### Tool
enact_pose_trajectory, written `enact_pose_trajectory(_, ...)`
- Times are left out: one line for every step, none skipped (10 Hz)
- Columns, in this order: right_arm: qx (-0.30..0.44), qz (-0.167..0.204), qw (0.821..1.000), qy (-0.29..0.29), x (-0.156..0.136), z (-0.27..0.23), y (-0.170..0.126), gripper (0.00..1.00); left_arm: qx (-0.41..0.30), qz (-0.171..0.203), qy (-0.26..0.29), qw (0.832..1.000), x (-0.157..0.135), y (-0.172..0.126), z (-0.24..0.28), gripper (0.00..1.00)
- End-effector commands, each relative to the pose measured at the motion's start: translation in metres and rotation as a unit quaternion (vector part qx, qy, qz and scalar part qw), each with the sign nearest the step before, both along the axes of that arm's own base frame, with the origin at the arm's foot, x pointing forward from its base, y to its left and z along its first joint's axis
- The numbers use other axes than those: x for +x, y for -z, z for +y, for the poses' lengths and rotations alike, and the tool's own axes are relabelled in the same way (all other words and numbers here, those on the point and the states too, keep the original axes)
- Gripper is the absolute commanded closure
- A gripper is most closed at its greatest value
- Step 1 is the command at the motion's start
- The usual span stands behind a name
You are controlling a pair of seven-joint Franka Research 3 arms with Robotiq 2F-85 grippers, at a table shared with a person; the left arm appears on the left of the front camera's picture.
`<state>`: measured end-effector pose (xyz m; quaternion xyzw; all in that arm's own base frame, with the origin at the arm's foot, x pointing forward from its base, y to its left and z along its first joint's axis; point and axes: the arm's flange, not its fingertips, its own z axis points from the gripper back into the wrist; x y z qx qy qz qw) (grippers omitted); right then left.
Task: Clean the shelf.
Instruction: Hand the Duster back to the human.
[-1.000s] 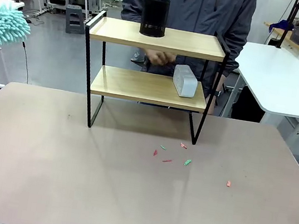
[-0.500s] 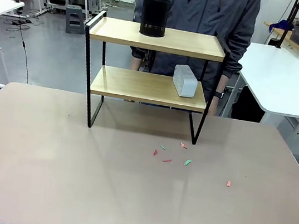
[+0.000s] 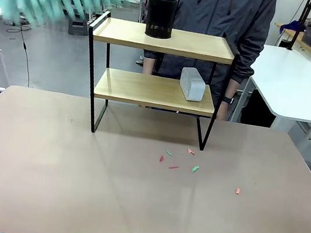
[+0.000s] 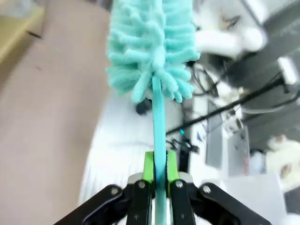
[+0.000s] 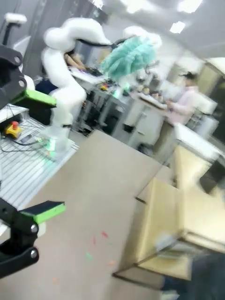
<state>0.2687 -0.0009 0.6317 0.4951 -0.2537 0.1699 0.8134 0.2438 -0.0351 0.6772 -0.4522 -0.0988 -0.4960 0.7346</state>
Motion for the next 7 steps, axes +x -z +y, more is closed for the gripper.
enact_pose_trajectory(-0.038, 0.004, 0.999, -0.038, -0.025, 0.002, 0.035, 0.0, 0.039, 0.039, 0.098, 0.994, 0.019, 0.036, -0.039, 0.88)
enact_pose_trajectory(0.0, 0.0, 1.0, 0.0, 0.0, 0.0, 0.0, 0.0, 0.131, 0.064, 0.167, 0.975, 0.017, 0.057, -0.046, 0.88)
enact_pose_trajectory(0.0, 0.0, 1.0, 0.0, 0.0, 0.0, 0.0, 0.0, 0.02, 0.037, 0.048, 0.998, 0.007, 0.029, -0.031, 0.88)
enact_pose_trajectory(0.0, 0.0, 1.0, 0.0, 0.0, 0.0, 0.0, 0.0, 0.02, 0.037, 0.048, 0.998, 0.007, 0.029, -0.031, 0.88)
enact_pose_trajectory(-0.008, 0.011, 1.0, -0.018, -0.012, 0.006, 0.017, 0.0, 0.067, 0.078, 0.104, 0.989, 0.016, 0.061, -0.058, 0.88)
enact_pose_trajectory(0.0, 0.005, 0.998, -0.058, 0.006, 0.018, 0.015, 0.0, 0.03, 0.067, 0.14, 0.987, 0.019, 0.06, -0.078, 0.88)
enact_pose_trajectory(-0.01, -0.002, 0.994, -0.105, 0.029, 0.043, 0.006, 0.0, 0.057, 0.074, 0.181, 0.979, 0.03, 0.064, -0.106, 0.88)
